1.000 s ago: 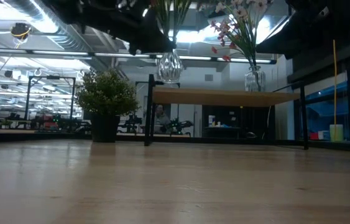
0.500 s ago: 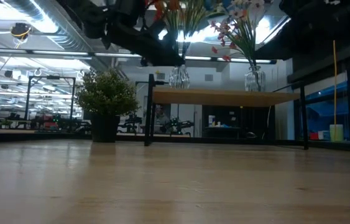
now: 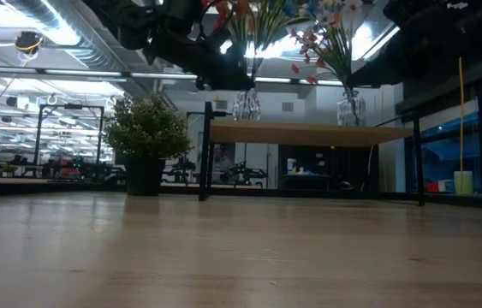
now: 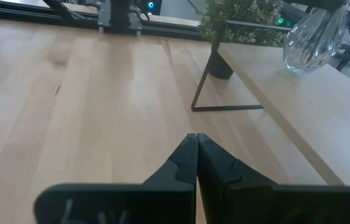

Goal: Pick and place flowers into a vace then onto a shelf
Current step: Put the bottom transparent vase on the shelf

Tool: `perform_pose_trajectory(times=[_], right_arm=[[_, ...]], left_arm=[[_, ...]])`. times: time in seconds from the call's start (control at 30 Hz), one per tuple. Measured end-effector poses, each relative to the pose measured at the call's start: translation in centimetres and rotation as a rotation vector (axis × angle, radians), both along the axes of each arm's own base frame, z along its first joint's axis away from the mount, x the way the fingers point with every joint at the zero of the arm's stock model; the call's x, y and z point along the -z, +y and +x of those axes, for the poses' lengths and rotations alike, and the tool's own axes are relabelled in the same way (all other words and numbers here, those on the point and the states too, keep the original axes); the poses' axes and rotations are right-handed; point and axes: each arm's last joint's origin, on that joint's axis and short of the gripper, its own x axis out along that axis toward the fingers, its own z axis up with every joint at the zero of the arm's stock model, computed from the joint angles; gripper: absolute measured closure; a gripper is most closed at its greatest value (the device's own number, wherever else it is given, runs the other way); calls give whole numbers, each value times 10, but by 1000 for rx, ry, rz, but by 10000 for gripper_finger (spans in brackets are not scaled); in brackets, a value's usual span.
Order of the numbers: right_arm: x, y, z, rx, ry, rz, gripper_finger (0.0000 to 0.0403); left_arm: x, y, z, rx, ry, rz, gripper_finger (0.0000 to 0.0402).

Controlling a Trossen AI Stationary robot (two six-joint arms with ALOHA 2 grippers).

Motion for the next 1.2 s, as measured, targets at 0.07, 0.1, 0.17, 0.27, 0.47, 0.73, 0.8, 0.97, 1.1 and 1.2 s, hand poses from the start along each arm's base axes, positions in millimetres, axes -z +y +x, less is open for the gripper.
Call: perform_pose_trajectory(times=[0.07,0.1,0.17,0.27,0.47,0.73,0.8,0.97,1.1,1.2], right_arm=[[0,0,0,0,0,0,395],[0,0,0,0,0,0,395],[0,0,0,0,0,1,395],[0,0,0,0,-1,1,395],[1,0,0,7,0,20,395],[1,0,0,8,8,18,395],[1,0,-1,8,8,18,395],[1,0,-1,8,9,18,395],[1,0,-1,8,9,18,395],[1,0,-1,8,9,18,395]], left_arm=[[2,1,2,4,-1,1,299],[4,1,3,9,1,-2,299],[7,2,6,12,-2,0,299],[9,4,8,11,-15,6,299],[10,5,7,10,-14,5,286],[10,5,7,9,-12,5,265],[10,5,7,9,-9,4,258],[10,4,8,44,-9,8,230],[7,4,7,50,-27,16,204],[5,3,6,44,-29,10,189]])
